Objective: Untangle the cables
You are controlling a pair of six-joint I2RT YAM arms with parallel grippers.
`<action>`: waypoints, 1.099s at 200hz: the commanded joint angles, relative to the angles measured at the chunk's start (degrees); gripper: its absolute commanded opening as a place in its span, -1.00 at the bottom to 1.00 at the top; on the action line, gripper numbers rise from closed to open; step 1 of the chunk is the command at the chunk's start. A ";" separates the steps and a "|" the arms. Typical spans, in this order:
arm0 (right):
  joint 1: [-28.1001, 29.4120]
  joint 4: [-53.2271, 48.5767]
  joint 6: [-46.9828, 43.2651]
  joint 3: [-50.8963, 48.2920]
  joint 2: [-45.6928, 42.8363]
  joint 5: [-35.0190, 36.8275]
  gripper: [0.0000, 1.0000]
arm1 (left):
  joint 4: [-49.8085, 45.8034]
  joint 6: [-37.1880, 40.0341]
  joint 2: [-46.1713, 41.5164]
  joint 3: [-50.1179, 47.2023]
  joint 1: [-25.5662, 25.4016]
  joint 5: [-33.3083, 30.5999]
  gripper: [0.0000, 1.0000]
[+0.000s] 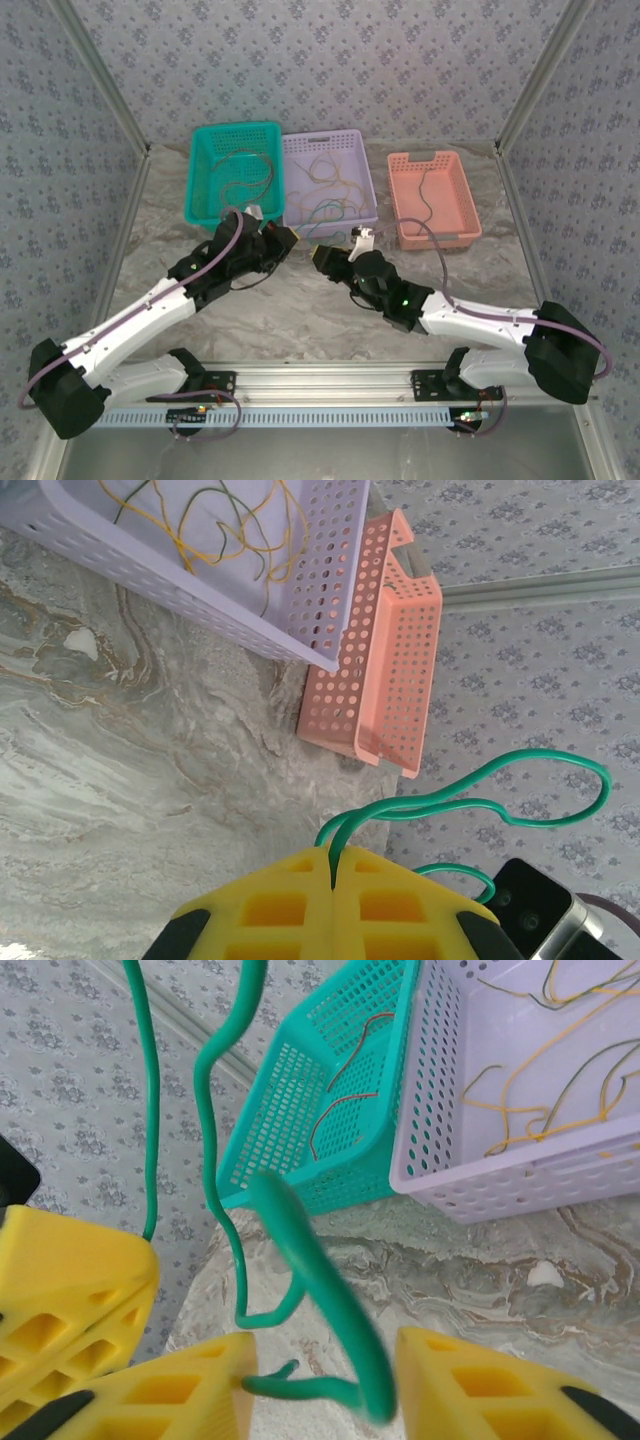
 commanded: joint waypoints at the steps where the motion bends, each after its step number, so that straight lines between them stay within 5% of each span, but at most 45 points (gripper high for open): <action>1: -0.43 1.16 -1.16 2.70 0.92 -0.46 -0.24 | -1.93 -2.34 -0.20 1.98 0.36 1.21 -1.00; 17: -0.57 1.61 -1.22 3.10 1.39 -0.73 -0.43 | -2.04 -2.31 -0.28 1.63 0.34 1.13 -1.00; 43: -0.83 -2.11 -1.97 3.62 0.98 -0.41 -1.00 | -2.61 -1.41 -0.55 1.76 0.70 0.89 -1.00; 80: -3.14 -17.41 -9.29 5.04 -3.42 -3.47 -1.00 | -6.57 7.47 0.85 6.17 5.44 6.15 -1.00; 109: -9.72 -30.84 -19.02 6.36 -6.74 -16.81 -1.00 | -15.81 24.32 2.88 14.29 8.84 8.03 -1.00; 154: -17.58 -49.30 -30.06 9.70 -8.71 -29.69 -1.00 | -27.21 48.49 3.65 21.98 13.43 -2.85 -1.00; 169: -17.94 -53.91 -32.27 10.94 -8.60 -29.61 -1.00 | -27.96 53.93 3.92 23.56 15.98 -7.69 -1.00; 220: -17.02 -62.71 -32.74 14.16 -4.20 -24.25 -1.00 | -26.48 68.84 5.70 27.71 26.47 -8.26 -1.00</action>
